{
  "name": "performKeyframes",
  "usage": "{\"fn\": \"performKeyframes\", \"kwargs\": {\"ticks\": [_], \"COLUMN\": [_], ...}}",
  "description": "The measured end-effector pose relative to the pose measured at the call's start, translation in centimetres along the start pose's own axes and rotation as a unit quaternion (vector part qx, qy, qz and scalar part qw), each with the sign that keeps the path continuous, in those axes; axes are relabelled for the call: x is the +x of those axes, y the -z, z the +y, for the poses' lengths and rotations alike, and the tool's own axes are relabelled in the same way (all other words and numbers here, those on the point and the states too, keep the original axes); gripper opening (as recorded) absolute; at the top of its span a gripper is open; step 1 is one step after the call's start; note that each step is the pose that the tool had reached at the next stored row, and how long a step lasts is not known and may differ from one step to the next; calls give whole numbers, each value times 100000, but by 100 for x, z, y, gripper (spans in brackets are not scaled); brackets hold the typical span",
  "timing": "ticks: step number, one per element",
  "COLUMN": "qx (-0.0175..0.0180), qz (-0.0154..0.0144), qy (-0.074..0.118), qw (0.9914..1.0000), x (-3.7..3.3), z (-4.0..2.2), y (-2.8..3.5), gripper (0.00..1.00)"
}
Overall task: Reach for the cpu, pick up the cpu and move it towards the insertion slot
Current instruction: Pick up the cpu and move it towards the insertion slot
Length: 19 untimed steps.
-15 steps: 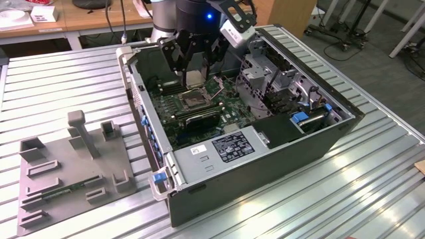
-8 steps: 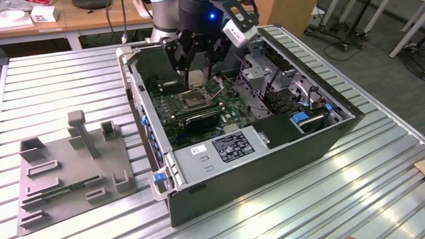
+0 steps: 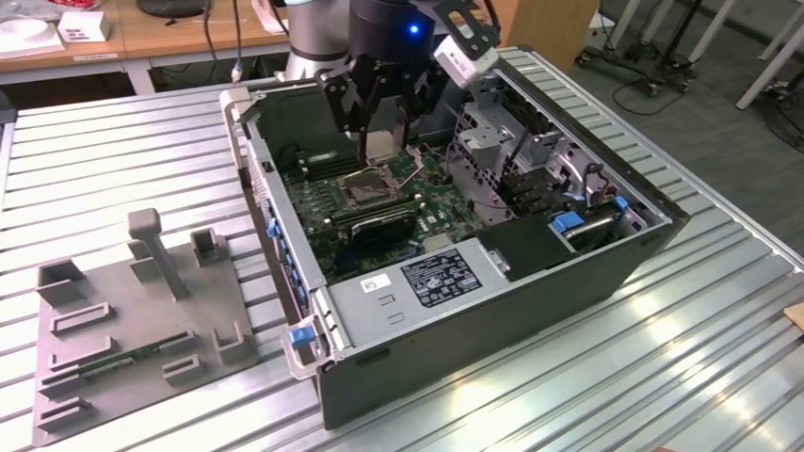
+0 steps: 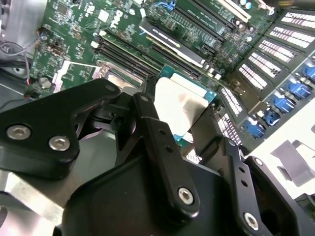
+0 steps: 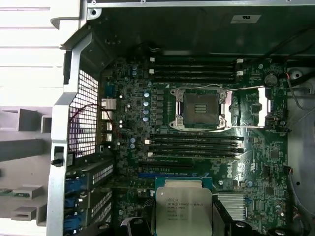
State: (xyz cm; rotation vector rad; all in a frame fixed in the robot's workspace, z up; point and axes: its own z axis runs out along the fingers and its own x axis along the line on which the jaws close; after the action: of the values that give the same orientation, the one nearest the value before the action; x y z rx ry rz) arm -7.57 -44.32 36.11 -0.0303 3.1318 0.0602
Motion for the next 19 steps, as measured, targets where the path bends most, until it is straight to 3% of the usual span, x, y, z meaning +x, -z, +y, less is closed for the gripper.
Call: {"fn": "performKeyframes", "kwargs": {"ticks": [10, 19], "qx": [1, 3], "qz": [1, -2], "qy": [-3, 5], "qw": [100000, 100000], "x": [-113, -122], "z": [-2, 5], "y": [-1, -2], "gripper": [54, 54]}}
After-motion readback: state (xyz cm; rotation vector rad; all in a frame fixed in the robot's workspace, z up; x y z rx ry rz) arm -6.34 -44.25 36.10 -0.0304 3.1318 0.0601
